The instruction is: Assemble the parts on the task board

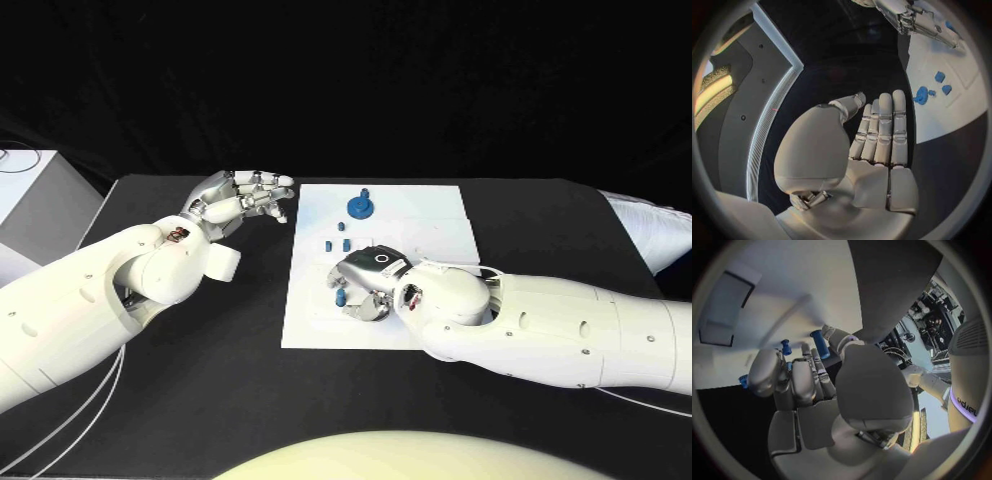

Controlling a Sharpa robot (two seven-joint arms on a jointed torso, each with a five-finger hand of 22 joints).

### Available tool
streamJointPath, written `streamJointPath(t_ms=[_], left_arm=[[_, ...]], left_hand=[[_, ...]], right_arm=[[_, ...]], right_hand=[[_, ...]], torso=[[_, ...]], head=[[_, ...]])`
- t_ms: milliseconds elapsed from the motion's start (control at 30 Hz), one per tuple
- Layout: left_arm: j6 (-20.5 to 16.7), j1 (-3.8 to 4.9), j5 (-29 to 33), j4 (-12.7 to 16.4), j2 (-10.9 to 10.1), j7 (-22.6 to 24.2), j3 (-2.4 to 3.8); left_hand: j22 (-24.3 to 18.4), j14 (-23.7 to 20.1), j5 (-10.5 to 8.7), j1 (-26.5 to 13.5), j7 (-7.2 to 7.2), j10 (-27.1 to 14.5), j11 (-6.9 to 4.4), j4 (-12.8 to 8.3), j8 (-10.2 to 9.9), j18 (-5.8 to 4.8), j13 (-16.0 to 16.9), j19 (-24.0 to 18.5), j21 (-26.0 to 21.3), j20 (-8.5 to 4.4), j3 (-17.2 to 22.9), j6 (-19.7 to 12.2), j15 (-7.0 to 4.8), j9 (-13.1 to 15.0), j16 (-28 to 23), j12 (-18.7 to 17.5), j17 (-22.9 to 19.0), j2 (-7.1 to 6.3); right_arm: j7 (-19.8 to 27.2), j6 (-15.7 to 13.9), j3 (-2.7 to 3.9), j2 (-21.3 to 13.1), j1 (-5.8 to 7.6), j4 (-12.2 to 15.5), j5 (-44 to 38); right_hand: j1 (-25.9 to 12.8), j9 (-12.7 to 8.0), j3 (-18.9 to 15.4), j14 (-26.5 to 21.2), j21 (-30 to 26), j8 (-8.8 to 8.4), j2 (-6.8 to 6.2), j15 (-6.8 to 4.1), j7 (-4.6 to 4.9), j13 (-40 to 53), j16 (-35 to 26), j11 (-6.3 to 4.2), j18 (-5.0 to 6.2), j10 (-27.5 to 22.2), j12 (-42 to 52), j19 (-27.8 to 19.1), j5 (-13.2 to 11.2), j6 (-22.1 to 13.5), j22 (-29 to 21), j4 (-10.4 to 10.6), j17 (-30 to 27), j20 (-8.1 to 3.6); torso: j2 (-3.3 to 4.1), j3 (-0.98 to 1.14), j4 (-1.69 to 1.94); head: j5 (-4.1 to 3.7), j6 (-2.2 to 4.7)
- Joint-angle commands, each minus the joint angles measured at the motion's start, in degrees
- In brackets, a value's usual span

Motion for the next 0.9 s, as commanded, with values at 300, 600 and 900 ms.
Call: streamJointPath(t_ms=[300,600,900], left_arm=[[1.0,-0.06,0.09,0.04,0.1,0.19,0.04],[1.06,-0.2,0.09,-0.15,0.17,0.2,0.04],[1.06,-0.84,0.13,-0.35,0.22,0.21,0.04]], left_hand=[[-0.04,-0.36,-0.14,0.01,-0.01,-0.23,-0.02,0.11,0.26,0.35,0.09,0.44,-0.1,-0.16,-0.03,-0.43,0.22,0.05,-0.28,0.19,0.05,0.4],[-0.04,-0.36,-0.14,0.01,-0.01,-0.23,-0.02,0.11,0.26,0.35,0.09,0.44,-0.1,-0.16,-0.03,-0.43,0.22,0.05,-0.28,0.19,0.05,0.4],[-0.04,-0.36,-0.14,0.01,-0.01,-0.23,-0.02,0.11,0.26,0.35,0.09,0.44,-0.1,-0.16,-0.03,-0.43,0.22,0.05,-0.28,0.19,0.05,0.4]], right_arm=[[0.55,-4.09,0.02,-0.66,-0.04,0.45,-0.58],[3.17,-9.55,0.73,-4.48,1.07,3.05,6.01],[11.29,-8.98,1.36,-12.87,5.54,6.24,30.21]], right_hand=[[2.76,-0.55,-3.58,-0.53,-0.87,-0.35,0.18,-0.03,-0.14,0.09,0.0,-0.24,0.58,-1.9,1.5,1.45,-0.17,-1.41,-0.43,2.21,-0.74,0.38],[3.8,-0.76,-5.21,-0.06,-0.02,-0.09,-0.06,-0.42,-0.62,0.26,0.53,-0.76,0.46,-1.37,3.42,1.83,-0.23,-1.61,0.11,4.52,-0.41,0.14],[3.44,-0.21,-0.99,0.76,2.27,2.36,-0.59,-1.14,-0.87,1.41,1.67,-1.68,0.06,7.74,10.53,2.56,4.31,2.79,1.69,6.39,0.69,-0.42]], torso=[[0.01,0.07,-0.04],[-0.11,0.13,-0.12],[-0.45,0.26,-0.57]], head=[[-0.09,0.22],[-0.38,0.88],[-1.04,1.67]])
